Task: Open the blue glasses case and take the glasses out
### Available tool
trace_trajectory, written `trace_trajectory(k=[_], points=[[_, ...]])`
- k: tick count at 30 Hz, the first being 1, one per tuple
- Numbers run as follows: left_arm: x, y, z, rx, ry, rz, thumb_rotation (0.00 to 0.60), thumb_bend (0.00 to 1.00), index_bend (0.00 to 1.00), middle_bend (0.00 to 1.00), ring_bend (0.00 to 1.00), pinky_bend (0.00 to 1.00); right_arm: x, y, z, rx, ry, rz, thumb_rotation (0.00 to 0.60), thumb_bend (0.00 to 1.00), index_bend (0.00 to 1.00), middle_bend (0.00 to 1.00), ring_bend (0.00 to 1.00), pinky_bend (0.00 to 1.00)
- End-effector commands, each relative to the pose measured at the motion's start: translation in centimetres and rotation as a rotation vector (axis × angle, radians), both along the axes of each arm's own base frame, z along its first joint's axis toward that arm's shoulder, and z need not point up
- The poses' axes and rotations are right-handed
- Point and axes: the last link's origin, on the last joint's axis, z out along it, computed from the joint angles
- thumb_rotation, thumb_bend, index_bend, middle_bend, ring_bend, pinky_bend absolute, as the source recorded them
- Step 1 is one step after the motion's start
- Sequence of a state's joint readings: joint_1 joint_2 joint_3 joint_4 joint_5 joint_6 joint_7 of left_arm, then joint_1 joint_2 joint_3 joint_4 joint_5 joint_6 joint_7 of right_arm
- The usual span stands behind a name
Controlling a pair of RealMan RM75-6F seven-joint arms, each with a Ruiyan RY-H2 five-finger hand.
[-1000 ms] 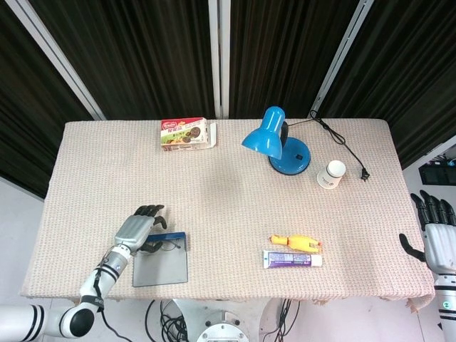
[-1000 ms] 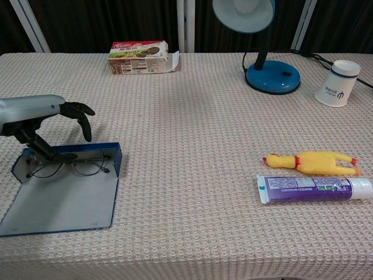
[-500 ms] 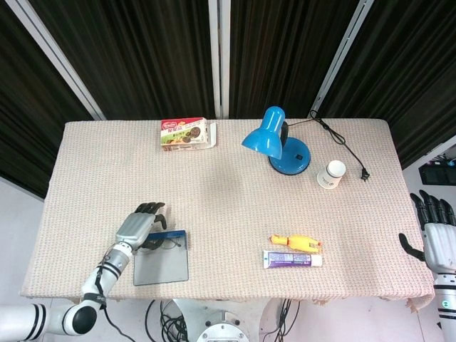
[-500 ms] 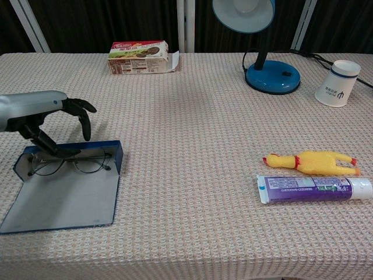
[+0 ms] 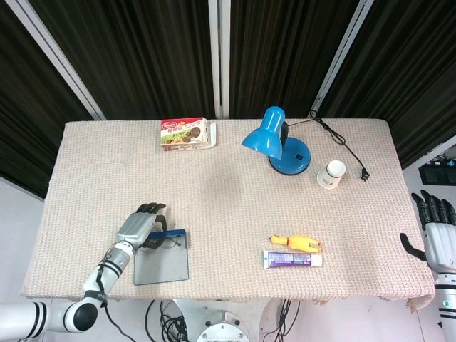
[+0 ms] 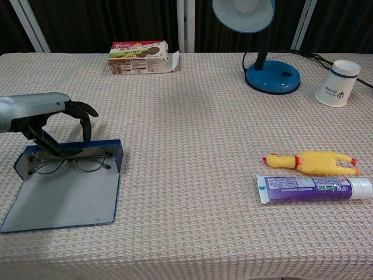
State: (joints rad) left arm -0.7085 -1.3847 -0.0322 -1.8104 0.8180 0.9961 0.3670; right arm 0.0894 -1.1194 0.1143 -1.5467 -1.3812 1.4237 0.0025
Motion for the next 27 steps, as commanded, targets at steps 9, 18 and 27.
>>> trace_trajectory(k=[9,18,27], points=[[0.4,0.6,0.7,0.084,-0.012,-0.071,0.600,0.38,0.56,0.12,0.00,0.00,0.1,0.0,-0.1,-0.001,0.002,0.002,0.600,0.27,0.00,0.00,0.00,0.00],[0.0,2.1,-0.3,0.276,0.066,-0.231,0.600,0.38,0.58,0.13,0.00,0.00,0.0,0.0,-0.2,0.005,0.003,-0.004,0.600,0.27,0.00,0.00,0.00,0.00],[-0.6,3.3,-1.7,0.405,0.108,-0.368,0.600,0.38,0.58,0.14,0.00,0.00,-0.4,0.1,-0.1,0.007,0.005,-0.016,0.600,0.27,0.00,0.00,0.00,0.00]])
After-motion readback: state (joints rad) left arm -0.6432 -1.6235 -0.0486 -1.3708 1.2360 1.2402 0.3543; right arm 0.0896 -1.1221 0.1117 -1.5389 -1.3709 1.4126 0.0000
